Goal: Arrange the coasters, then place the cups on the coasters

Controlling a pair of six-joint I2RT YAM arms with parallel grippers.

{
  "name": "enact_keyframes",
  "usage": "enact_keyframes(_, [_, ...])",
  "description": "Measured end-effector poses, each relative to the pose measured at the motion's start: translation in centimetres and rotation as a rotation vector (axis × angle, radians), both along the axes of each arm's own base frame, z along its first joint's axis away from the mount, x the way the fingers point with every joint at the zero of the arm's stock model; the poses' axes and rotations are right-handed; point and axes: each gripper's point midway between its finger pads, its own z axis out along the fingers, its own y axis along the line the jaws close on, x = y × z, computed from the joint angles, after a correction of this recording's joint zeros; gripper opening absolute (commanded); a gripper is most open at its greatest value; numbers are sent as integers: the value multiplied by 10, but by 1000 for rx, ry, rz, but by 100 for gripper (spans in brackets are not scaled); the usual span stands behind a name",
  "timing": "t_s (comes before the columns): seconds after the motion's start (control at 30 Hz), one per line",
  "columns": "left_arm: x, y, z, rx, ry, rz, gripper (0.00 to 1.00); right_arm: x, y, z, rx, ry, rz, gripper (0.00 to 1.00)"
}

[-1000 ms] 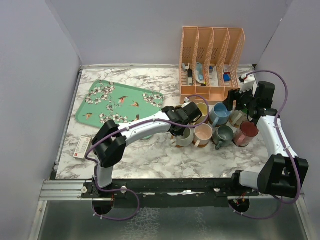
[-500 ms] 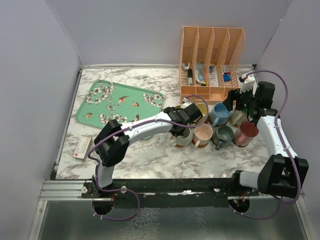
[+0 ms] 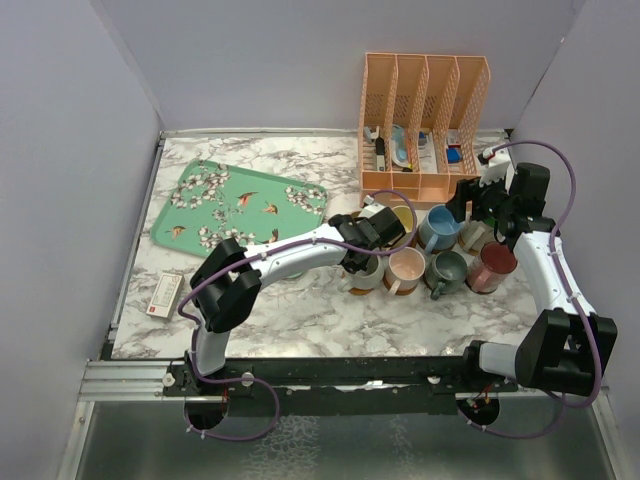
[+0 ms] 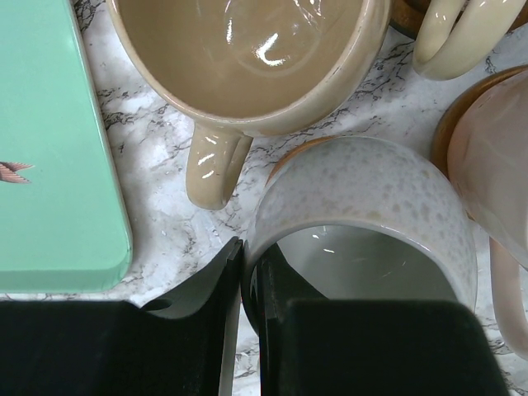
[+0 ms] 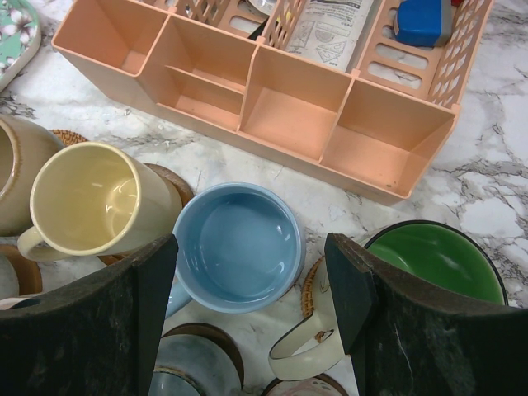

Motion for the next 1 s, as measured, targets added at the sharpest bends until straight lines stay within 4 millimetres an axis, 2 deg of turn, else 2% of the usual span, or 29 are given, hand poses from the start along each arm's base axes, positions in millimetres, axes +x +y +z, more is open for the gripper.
enact_keyframes(0.17, [0,0,-1,-2,1,8,3,0,0,0,0,0,0,73])
enact_keyframes(1.0, [1,3,-5,11,-5,22,5,0,1,0,1,0,3,73])
